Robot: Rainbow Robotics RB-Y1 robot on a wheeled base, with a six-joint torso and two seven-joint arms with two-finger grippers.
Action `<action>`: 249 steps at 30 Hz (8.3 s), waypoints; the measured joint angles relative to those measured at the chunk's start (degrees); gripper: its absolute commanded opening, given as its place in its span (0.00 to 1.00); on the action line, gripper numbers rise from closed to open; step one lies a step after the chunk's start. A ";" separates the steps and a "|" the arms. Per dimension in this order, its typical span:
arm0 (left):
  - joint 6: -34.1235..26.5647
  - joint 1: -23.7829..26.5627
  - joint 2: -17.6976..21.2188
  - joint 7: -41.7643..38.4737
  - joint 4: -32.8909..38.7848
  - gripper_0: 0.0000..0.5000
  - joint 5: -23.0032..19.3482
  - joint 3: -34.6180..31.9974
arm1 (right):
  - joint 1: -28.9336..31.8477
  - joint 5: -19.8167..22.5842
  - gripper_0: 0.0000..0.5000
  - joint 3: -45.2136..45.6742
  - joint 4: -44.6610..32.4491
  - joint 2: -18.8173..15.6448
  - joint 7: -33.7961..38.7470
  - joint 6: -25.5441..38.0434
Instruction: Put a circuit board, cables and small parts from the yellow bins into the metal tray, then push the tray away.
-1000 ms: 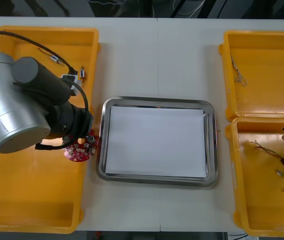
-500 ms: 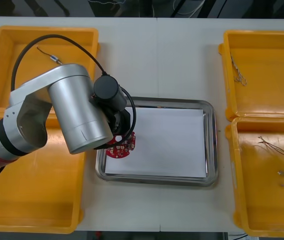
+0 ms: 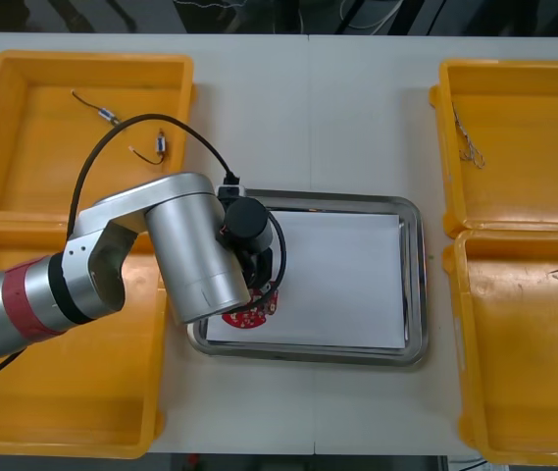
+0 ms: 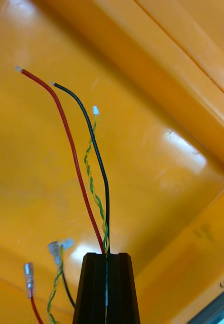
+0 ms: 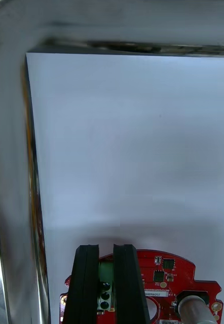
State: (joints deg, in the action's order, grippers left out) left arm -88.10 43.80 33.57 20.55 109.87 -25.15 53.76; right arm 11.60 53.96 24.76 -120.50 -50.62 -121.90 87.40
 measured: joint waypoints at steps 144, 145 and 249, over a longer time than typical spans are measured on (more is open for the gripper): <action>6.46 0.01 16.38 41.64 -22.66 1.00 -34.64 -42.72 | -45.97 -22.28 1.00 -71.27 -1.32 10.90 10.30 5.21; 6.69 0.01 16.20 41.64 -22.91 1.00 -34.56 -42.70 | -45.97 -22.07 1.00 -70.54 -2.12 10.90 10.31 6.08; 20.19 0.01 20.50 41.67 -36.51 0.00 -32.99 -33.86 | -63.23 -15.91 1.00 -20.82 50.21 11.95 17.37 9.91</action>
State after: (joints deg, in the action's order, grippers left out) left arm -67.91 43.81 54.08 62.22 73.36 -58.14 19.90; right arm -51.63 38.06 3.94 -70.29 -38.67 -104.52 97.31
